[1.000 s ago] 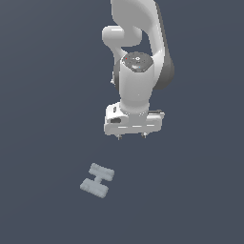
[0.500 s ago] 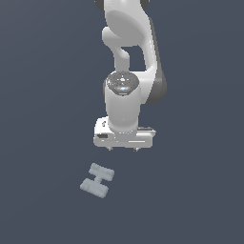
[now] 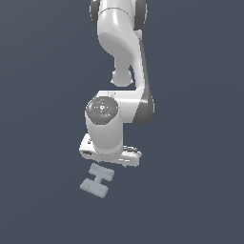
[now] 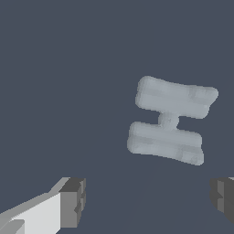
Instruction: Pick up the object and move it to a goal position.
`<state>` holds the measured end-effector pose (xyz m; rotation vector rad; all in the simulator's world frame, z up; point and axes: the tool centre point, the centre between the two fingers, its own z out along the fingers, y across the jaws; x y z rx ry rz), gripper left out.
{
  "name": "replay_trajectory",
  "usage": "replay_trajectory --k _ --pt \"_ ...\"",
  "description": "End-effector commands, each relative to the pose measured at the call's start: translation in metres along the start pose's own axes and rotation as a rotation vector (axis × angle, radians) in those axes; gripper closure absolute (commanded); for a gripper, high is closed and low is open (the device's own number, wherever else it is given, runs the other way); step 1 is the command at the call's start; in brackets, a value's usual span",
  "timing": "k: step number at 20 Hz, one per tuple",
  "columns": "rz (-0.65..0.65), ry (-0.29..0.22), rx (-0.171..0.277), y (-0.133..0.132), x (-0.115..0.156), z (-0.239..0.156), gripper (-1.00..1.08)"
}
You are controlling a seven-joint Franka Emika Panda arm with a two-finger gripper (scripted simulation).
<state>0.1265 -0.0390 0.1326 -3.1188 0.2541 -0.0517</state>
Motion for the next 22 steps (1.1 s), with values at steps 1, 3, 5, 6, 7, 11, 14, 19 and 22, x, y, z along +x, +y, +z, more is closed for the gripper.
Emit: replay_trajectory --k 1,3,5,6,7,11,14,19,22 --pt "0.032 -0.005 -0.002 0.01 0.01 0.01 -0.92" --pt "0.056 -0.009 -0.004 0.018 0.016 0.018 -0.92" --pt "0.08 -0.013 -0.006 0.026 0.022 0.026 -0.92" --pt "0.091 -0.015 -0.007 0.029 0.025 0.03 -0.92" --pt "0.101 -0.016 -0.008 0.033 0.028 0.034 -0.92" --pt "0.137 -0.022 -0.012 0.045 0.035 0.047 -0.92" --pt "0.156 -0.026 -0.014 0.052 0.038 0.055 -0.92" --pt "0.177 -0.029 -0.017 0.059 0.042 0.063 -0.92" --pt "0.183 -0.03 -0.017 0.061 0.042 0.066 -0.92"
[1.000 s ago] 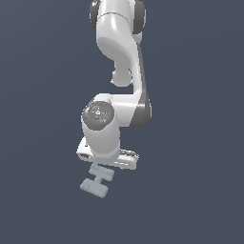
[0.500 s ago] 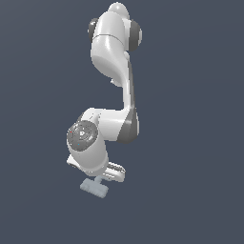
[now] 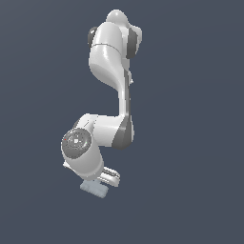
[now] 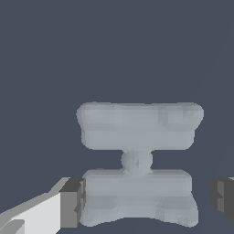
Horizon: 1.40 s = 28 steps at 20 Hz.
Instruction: Pick up the object and move it to a goal position.
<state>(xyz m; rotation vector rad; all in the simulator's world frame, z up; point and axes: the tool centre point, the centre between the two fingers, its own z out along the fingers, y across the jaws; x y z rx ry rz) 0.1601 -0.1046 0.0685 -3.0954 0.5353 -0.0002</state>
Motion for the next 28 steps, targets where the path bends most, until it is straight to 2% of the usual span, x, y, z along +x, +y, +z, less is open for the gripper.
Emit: replay_trajectory --k 1,7,16,22,23,28 --pt "0.004 0.0 0.0 0.001 0.001 0.001 -0.92" --pt "0.003 0.0 0.0 0.001 0.001 0.007 -0.92" --pt "0.004 0.0 0.0 0.001 0.0 0.049 -0.92" --pt "0.004 0.0 0.0 0.001 0.001 0.051 -0.92" --pt "0.004 0.0 0.0 0.001 0.001 0.051 1.08" --pt "0.004 0.0 0.0 0.001 0.001 0.051 1.08"
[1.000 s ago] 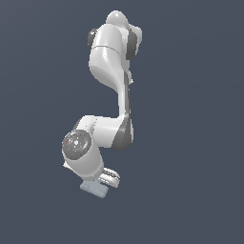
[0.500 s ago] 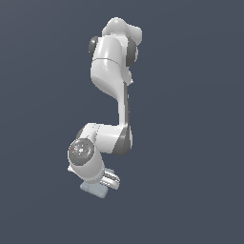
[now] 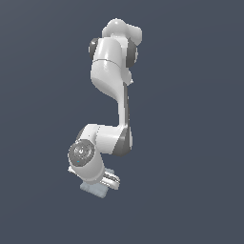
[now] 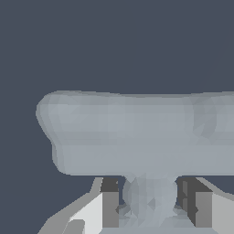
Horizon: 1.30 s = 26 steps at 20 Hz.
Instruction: Pick up the object and move it to a goal position.
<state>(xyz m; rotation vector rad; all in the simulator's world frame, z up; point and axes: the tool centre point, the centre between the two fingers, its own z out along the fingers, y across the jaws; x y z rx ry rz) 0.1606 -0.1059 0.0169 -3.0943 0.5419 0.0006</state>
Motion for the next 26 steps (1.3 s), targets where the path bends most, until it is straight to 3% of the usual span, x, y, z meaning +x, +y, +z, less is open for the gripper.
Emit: replay_trajectory --k 1,15,26 --pt "0.0 0.0 0.0 0.0 0.0 0.0 1.08" --pt "0.0 0.0 0.0 0.002 -0.005 0.0 1.08" --pt "0.0 0.0 0.0 0.009 -0.028 -0.001 1.08"
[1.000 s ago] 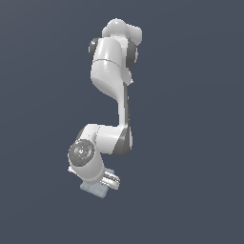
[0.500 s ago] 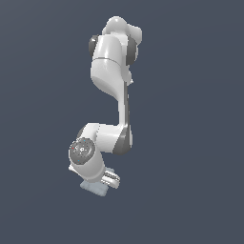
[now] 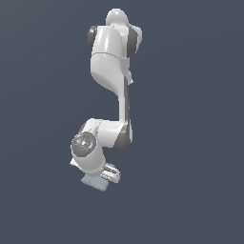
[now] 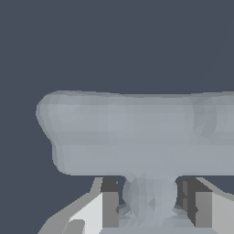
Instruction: Pick up the object and move it to a goal position.
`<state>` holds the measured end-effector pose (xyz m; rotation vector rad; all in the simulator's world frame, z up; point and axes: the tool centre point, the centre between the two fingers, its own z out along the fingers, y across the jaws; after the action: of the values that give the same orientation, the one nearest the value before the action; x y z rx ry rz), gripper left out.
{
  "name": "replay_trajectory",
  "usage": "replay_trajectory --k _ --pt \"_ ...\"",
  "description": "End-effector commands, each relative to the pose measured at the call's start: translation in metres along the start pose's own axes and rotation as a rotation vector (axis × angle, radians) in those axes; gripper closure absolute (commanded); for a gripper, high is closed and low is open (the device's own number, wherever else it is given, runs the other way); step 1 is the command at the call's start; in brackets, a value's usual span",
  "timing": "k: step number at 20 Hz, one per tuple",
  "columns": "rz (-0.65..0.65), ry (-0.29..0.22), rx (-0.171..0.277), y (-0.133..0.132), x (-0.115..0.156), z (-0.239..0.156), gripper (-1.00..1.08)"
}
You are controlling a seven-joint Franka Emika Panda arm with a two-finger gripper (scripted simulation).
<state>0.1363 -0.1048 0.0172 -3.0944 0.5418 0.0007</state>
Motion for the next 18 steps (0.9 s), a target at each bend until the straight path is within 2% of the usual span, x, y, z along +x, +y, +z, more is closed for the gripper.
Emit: replay_trajectory --k 1,18 --pt "0.0 0.0 0.0 0.002 -0.007 0.0 1.08" --pt "0.0 0.0 0.0 0.024 -0.076 -0.001 1.08"
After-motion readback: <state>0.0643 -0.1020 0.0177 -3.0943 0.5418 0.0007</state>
